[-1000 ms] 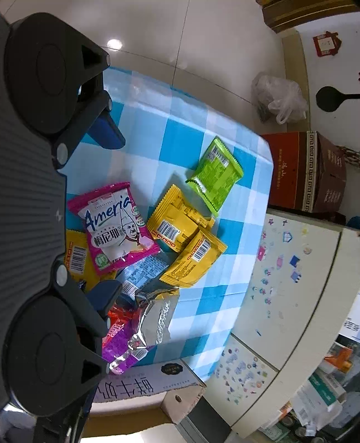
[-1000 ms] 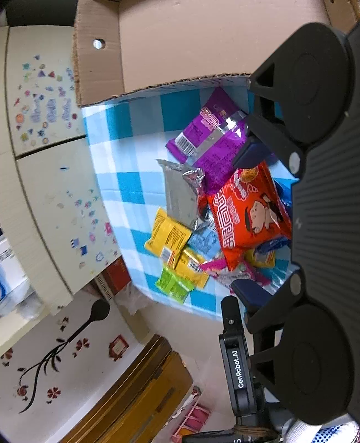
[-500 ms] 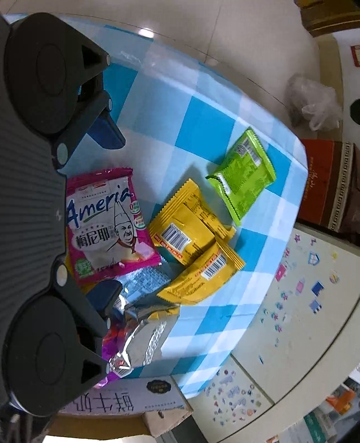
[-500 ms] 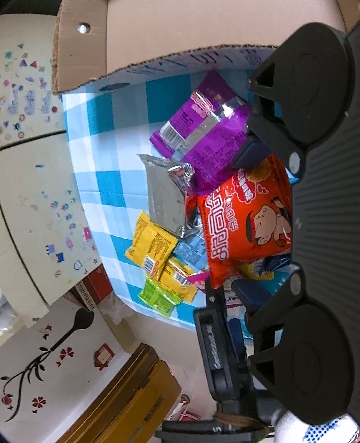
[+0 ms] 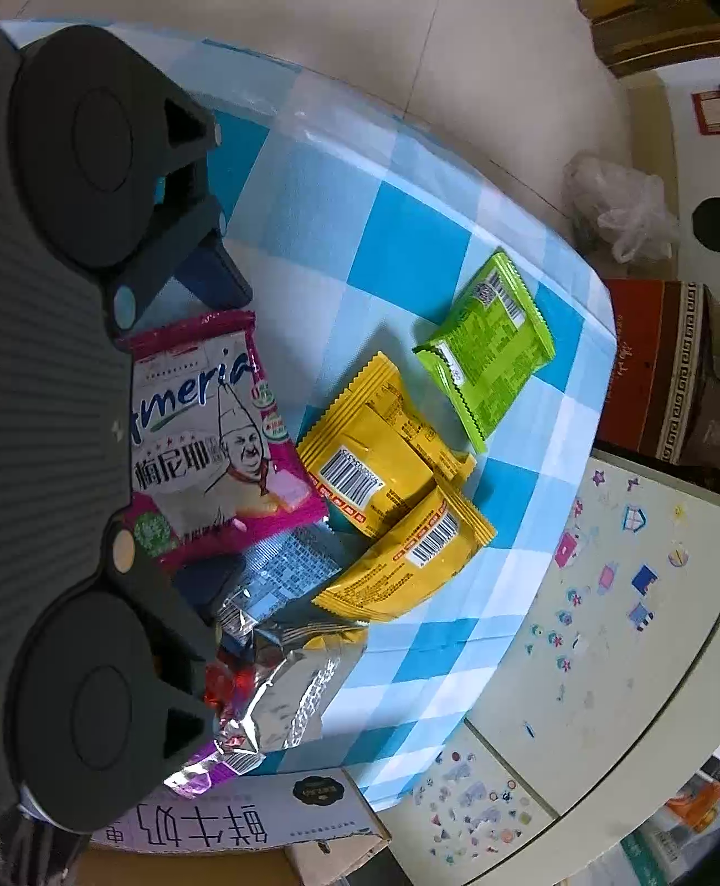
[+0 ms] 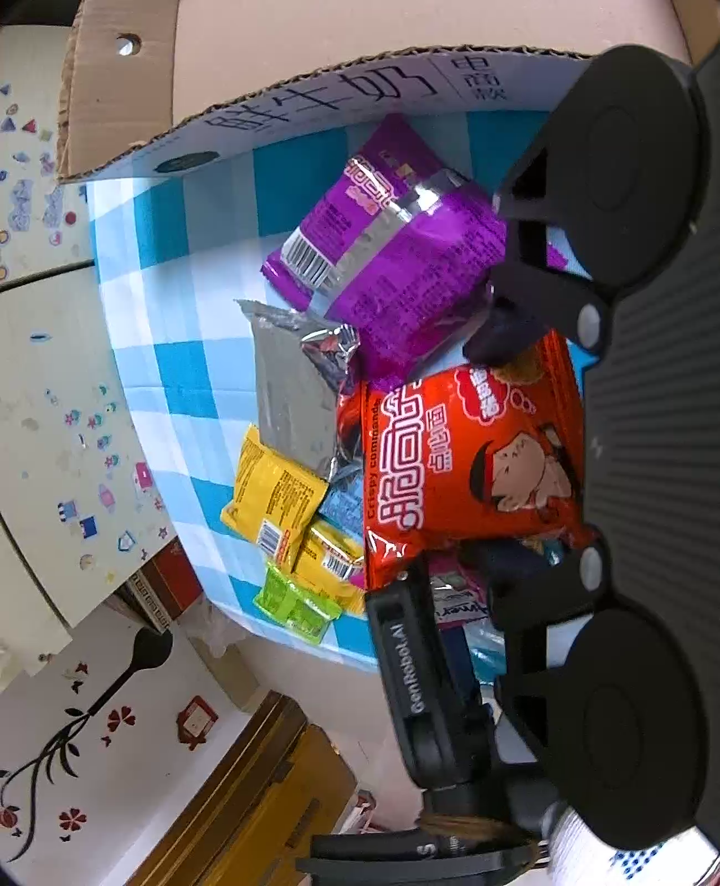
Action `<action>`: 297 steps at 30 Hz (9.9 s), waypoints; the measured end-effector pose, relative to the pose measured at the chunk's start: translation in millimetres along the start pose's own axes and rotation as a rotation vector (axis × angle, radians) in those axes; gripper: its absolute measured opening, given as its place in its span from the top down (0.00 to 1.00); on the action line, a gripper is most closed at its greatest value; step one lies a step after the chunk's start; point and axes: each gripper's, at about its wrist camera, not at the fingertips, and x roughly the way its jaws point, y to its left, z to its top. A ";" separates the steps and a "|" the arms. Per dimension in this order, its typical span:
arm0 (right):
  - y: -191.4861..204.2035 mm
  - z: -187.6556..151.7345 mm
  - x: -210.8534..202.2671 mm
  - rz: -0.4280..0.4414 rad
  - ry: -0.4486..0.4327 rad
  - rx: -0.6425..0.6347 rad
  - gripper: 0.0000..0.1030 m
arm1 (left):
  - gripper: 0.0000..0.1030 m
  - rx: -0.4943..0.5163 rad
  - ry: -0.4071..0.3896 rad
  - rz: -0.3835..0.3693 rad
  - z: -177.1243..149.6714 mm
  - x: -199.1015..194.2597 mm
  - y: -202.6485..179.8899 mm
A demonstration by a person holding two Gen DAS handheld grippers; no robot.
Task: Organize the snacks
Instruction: 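Lower the right gripper onto the red cartoon-boy packet and close it, then grasp the pink packet with the left gripper while the right gripper holds the red packet, then carry the red packet and pink packet into the cardboard box and open both grippers, then move both grippers back over the remaining snack packets, then grasp the yellow packet with the left gripper while the right gripper grasps the blue packet, then lift the yellow and blue packets and carry both toward the cardboard box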
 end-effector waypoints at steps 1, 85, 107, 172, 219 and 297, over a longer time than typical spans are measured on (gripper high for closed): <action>0.4 0.1 -0.7 0.001 -0.005 0.002 0.39 | 0.13 0.003 -0.006 -0.001 -0.4 -1.0 -0.6; 22.9 -3.4 -44.9 0.040 -0.070 -0.025 0.45 | 0.39 -0.062 0.050 0.087 -45.2 -40.7 37.4; 30.1 -2.4 -70.8 0.032 -0.134 -0.063 0.45 | 0.39 -0.024 -0.189 0.024 -19.9 -98.9 -3.2; -98.8 -11.6 -190.3 -0.262 -0.447 0.361 0.29 | 0.10 0.359 -0.212 -0.431 -53.7 -97.5 -160.6; 48.2 -69.1 -44.2 -0.101 -0.014 -0.417 0.21 | 0.06 0.244 0.066 -0.146 -25.5 -24.6 -32.9; 56.1 -63.3 -52.5 -0.119 -0.072 -0.435 0.36 | 0.26 0.205 -0.122 0.033 -39.1 -62.8 -16.7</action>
